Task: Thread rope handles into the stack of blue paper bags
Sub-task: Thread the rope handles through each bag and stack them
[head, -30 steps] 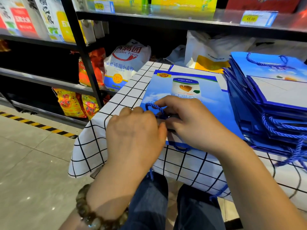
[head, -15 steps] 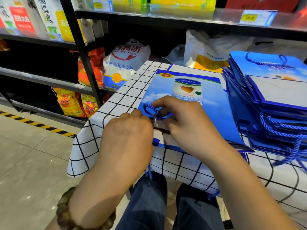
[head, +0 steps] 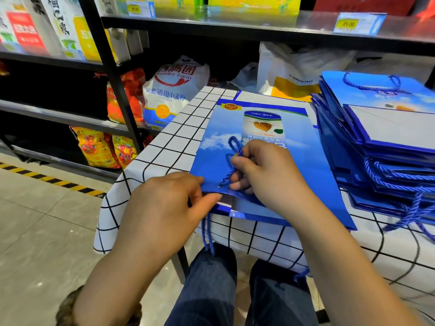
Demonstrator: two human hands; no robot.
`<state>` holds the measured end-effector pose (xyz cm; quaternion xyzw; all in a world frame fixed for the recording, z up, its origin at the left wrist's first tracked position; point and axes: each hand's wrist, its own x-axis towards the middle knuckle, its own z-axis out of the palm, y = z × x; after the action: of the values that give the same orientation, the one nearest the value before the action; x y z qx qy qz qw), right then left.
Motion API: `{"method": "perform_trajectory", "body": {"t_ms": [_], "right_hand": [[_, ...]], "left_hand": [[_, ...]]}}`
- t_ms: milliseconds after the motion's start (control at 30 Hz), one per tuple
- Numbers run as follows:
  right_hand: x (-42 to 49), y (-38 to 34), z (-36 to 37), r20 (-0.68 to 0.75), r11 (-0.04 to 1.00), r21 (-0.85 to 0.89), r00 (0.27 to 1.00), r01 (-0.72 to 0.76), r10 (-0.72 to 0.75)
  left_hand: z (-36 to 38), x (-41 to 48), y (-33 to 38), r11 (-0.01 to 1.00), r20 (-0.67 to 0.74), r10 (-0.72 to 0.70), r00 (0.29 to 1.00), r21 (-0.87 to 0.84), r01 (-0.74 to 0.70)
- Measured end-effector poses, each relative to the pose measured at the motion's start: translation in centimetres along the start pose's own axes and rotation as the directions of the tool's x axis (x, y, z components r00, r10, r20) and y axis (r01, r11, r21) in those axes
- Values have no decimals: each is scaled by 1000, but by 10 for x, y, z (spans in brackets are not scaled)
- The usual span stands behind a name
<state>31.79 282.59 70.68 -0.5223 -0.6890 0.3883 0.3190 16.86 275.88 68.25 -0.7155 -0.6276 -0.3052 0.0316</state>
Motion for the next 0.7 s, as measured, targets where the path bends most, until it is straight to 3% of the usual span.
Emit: {"method": "perform_trajectory", "body": {"t_ms": [133,233,333,433,600,700], "right_hand": [[-3,8,6,-46,1000,-23,999,13,-14],[-10,18,-13,-162,953,-299,981,51,-103],[-22,27,-45,-325,811,-571,942,-125,-83],[-28,37,-60,-405,678,-682,914,-275,-36],[-33,48,-65,-444,591,-730,896,-342,-29],[-38,60,-69,-412,658,-706,908,-264,-78]], "left_hand": [[6,-1,-2,991,19,-129,991,-13,130],[7,2,-4,973,-11,-232,973,3,232],[6,13,-10,934,-50,-354,934,36,356],[14,28,-19,894,13,-436,900,123,431],[25,39,-23,877,178,-433,883,-142,459],[21,38,-21,848,174,-407,897,-293,441]]}}
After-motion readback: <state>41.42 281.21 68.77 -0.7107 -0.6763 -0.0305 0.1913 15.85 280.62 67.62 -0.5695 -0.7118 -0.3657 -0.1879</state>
